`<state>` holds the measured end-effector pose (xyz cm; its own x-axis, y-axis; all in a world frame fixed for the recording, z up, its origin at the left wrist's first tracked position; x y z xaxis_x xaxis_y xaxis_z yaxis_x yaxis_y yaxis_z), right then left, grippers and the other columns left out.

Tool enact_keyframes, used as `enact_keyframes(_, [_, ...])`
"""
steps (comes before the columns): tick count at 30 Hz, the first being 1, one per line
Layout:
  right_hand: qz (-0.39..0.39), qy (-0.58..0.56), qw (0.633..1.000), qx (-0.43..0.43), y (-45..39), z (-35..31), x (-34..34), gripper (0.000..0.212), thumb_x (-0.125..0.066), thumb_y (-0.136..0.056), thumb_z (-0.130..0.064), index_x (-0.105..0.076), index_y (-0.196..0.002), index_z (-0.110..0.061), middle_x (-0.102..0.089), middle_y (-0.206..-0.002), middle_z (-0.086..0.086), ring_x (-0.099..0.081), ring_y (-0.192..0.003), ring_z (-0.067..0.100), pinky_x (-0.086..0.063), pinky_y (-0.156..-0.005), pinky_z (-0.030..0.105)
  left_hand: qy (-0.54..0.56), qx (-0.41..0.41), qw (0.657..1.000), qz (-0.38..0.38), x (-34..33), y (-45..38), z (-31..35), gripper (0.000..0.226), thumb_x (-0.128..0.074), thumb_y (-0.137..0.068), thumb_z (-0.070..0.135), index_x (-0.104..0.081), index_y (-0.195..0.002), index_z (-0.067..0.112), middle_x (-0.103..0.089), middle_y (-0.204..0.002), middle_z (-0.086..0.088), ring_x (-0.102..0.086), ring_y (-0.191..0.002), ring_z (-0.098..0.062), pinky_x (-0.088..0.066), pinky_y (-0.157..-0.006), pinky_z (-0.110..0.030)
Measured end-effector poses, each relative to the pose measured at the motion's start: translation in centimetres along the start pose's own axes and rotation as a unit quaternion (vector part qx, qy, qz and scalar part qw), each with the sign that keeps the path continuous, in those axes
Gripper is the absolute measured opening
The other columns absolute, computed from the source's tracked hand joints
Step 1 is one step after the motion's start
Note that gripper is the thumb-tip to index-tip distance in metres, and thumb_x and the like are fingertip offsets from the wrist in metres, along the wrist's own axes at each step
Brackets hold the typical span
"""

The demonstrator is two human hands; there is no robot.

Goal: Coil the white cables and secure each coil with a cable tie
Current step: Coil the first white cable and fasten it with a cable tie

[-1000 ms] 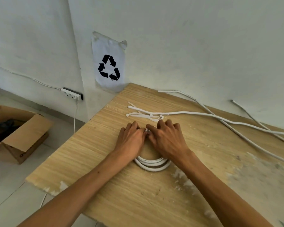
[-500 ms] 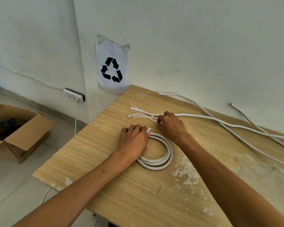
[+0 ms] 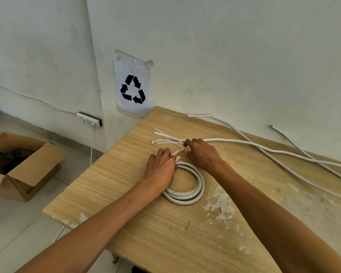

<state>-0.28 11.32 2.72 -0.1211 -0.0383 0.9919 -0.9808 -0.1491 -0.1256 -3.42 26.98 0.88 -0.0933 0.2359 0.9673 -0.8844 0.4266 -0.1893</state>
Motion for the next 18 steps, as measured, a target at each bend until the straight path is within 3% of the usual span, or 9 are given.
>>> enact_keyframes(3, [0.002,0.009,1.0,0.027,-0.3,-0.3,0.0,0.039,-0.052,-0.1,-0.021,-0.051,-0.138,-0.023,-0.056,-0.126,0.008,-0.053,-0.117,0.027,-0.048,-0.077,0.039,-0.014,0.0,1.0,0.013,0.1,0.1,0.2,0.032,-0.048,-0.103,0.032,-0.06,-0.128,0.016,-0.049,-0.133,-0.005,-0.041,-0.125,-0.023,-0.037,-0.1,-0.042])
enact_keyframes(7, [0.018,0.043,0.996,0.081,-0.7,-0.8,0.1,0.025,-0.053,-0.101,-0.024,-0.062,-0.124,-0.019,-0.053,-0.117,0.009,-0.053,-0.11,0.026,-0.044,-0.069,0.034,-0.033,-0.02,0.999,0.02,0.4,0.0,0.8,0.033,-0.049,-0.103,0.028,-0.057,-0.132,0.017,-0.047,-0.137,-0.006,-0.041,-0.128,-0.024,-0.036,-0.103,-0.042])
enact_keyframes(12, [0.057,0.092,0.986,0.123,0.2,-0.4,1.1,0.022,-0.051,-0.102,-0.023,-0.063,-0.118,-0.014,-0.055,-0.113,0.009,-0.053,-0.105,0.025,-0.041,-0.064,0.031,-0.029,-0.056,0.998,0.017,0.3,0.0,0.9,0.037,-0.047,-0.103,0.025,-0.05,-0.139,0.016,-0.043,-0.139,-0.008,-0.037,-0.13,-0.025,-0.036,-0.106,-0.043])
enact_keyframes(15, [0.072,0.08,0.99,0.092,1.9,1.0,2.7,0.024,-0.045,-0.104,-0.027,-0.06,-0.115,-0.013,-0.063,-0.104,0.009,-0.055,-0.1,0.027,-0.048,-0.067,0.037,-0.048,-0.066,0.997,0.014,-0.2,-0.3,0.9,0.029,-0.043,-0.104,0.019,-0.052,-0.13,0.011,-0.046,-0.134,-0.01,-0.039,-0.125,-0.026,-0.036,-0.104,-0.041])
enact_keyframes(18, [0.046,-0.026,0.999,-0.002,4.4,2.4,4.9,0.02,-0.046,-0.103,-0.03,-0.06,-0.111,-0.02,-0.069,-0.095,0.004,-0.063,-0.09,0.025,-0.053,-0.069,0.039,-0.014,-0.066,0.998,0.014,0.0,0.0,0.4,0.024,-0.038,-0.105,0.019,-0.051,-0.125,0.012,-0.057,-0.124,-0.009,-0.048,-0.116,-0.026,-0.037,-0.098,-0.039])
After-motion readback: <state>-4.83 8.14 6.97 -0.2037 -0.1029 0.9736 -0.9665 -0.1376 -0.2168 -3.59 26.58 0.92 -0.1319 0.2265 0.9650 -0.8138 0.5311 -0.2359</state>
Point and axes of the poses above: each hand's wrist, its own y-axis away from the middle knuckle, its own x-axis out of the back of the hand, z = x × y, the point moved 3 cm from there along -y, towards the middle knuckle
